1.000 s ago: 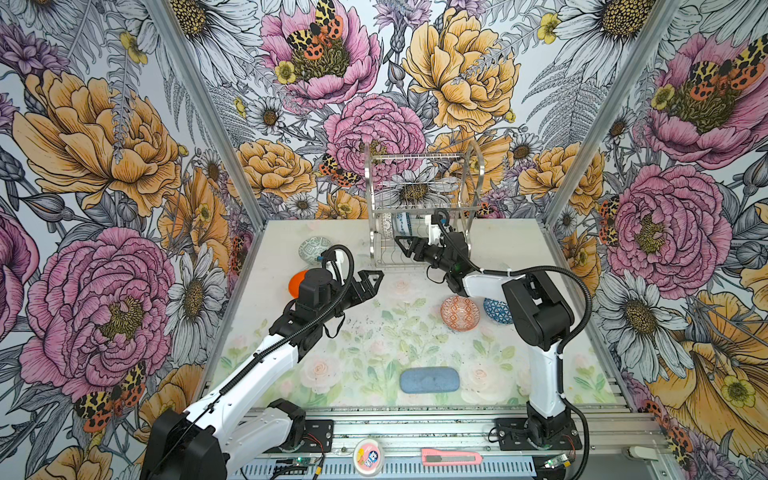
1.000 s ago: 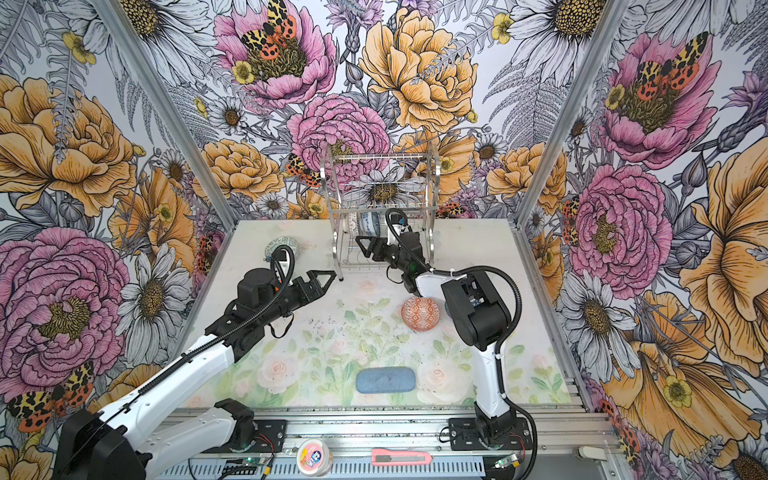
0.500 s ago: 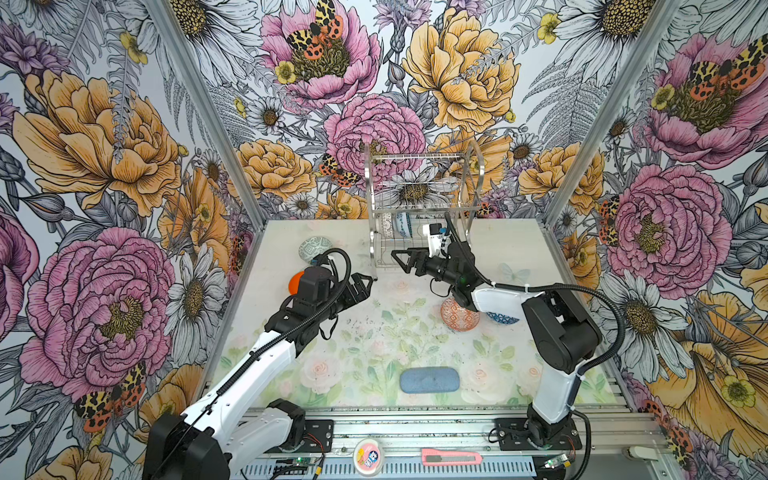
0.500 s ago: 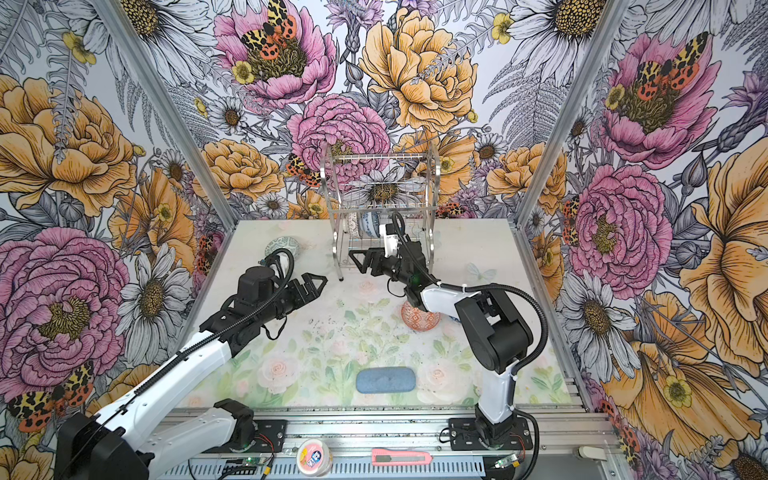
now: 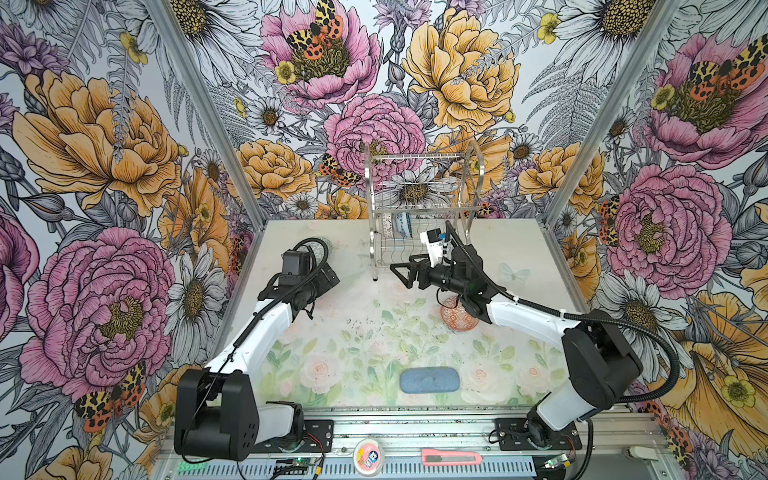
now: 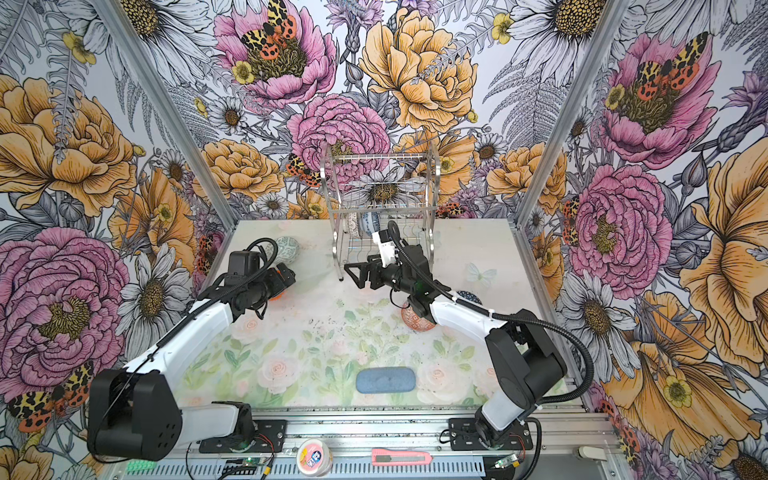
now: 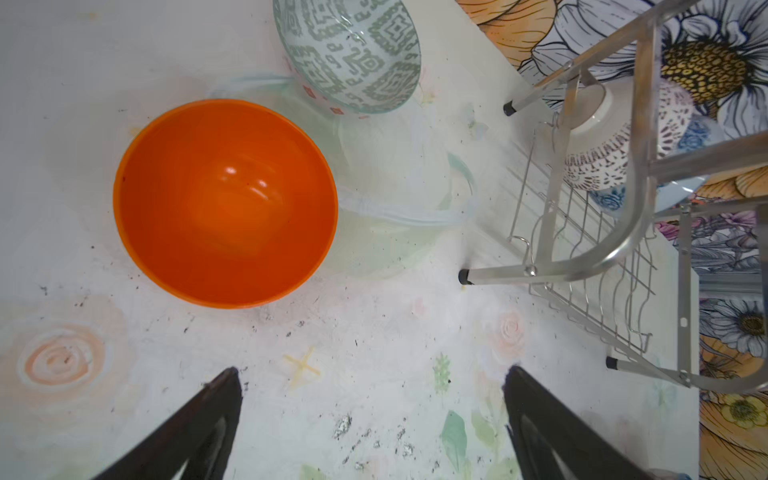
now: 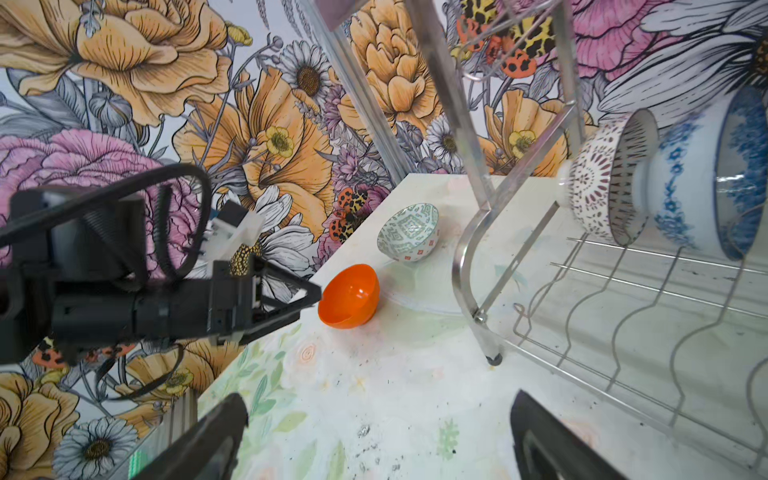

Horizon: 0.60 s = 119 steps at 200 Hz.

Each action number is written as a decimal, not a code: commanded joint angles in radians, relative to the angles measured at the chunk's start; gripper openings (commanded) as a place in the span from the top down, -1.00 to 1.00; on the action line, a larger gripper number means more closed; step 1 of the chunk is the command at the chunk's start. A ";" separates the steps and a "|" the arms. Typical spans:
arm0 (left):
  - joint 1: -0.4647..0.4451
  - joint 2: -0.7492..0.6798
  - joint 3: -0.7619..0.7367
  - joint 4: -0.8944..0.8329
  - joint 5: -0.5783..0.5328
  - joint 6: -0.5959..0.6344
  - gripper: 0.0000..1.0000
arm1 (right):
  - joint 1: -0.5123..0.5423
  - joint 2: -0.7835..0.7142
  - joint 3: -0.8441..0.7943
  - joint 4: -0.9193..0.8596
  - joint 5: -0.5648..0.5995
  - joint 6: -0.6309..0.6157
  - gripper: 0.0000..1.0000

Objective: Load the bowls into the dish rack
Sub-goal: 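Lower the left gripper onto the orange bowl rim while the right gripper swings over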

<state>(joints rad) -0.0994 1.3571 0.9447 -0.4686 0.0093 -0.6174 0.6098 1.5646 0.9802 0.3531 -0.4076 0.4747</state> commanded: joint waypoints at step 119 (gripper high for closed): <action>0.002 0.532 0.450 -0.301 -0.170 0.235 -0.56 | 0.053 -0.137 -0.025 -0.184 0.144 -0.120 -0.99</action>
<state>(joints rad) -0.0887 1.8671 1.3602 -0.7189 -0.1307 -0.4152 0.6655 1.4727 0.9703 0.1669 -0.2905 0.3649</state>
